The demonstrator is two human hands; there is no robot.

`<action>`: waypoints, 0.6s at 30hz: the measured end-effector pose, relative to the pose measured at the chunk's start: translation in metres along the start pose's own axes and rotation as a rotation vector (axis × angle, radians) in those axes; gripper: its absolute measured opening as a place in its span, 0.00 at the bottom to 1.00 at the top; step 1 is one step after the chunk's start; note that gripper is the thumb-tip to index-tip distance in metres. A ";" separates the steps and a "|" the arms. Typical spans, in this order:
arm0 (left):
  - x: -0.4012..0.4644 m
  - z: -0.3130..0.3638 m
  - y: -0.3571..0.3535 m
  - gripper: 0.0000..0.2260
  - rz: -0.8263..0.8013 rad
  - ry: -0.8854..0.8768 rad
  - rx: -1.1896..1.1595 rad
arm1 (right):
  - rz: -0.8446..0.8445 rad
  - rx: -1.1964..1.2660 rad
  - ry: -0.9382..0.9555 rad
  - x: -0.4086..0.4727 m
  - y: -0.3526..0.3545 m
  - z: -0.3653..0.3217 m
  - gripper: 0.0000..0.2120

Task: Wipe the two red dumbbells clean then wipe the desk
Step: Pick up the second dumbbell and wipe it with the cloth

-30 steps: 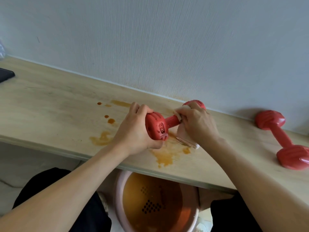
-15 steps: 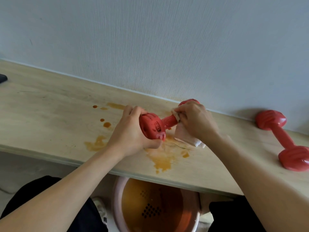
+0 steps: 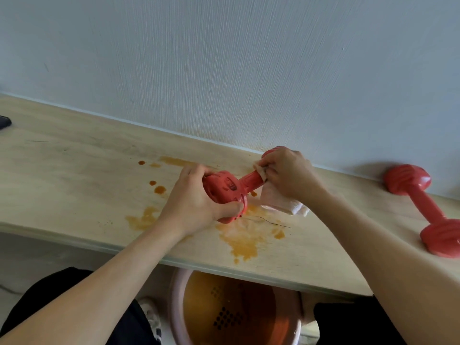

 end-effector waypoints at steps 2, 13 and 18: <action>-0.002 -0.002 0.000 0.33 0.010 0.015 0.012 | -0.022 -0.030 0.011 0.003 -0.002 -0.004 0.11; -0.012 0.006 0.008 0.39 0.086 -0.042 0.109 | -0.176 0.023 0.176 -0.012 -0.017 -0.041 0.14; -0.014 0.008 0.009 0.37 0.105 -0.024 0.133 | -0.160 0.052 0.193 -0.013 -0.015 -0.035 0.10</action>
Point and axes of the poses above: each hand's wrist, its own x-axis towards the middle knuckle, its own y-axis out of the back of the hand, z = x × y, the point moved 8 cm from there along x, towards the middle knuckle, and after that the axes turned 5 degrees about x, right-handed, at the moved point
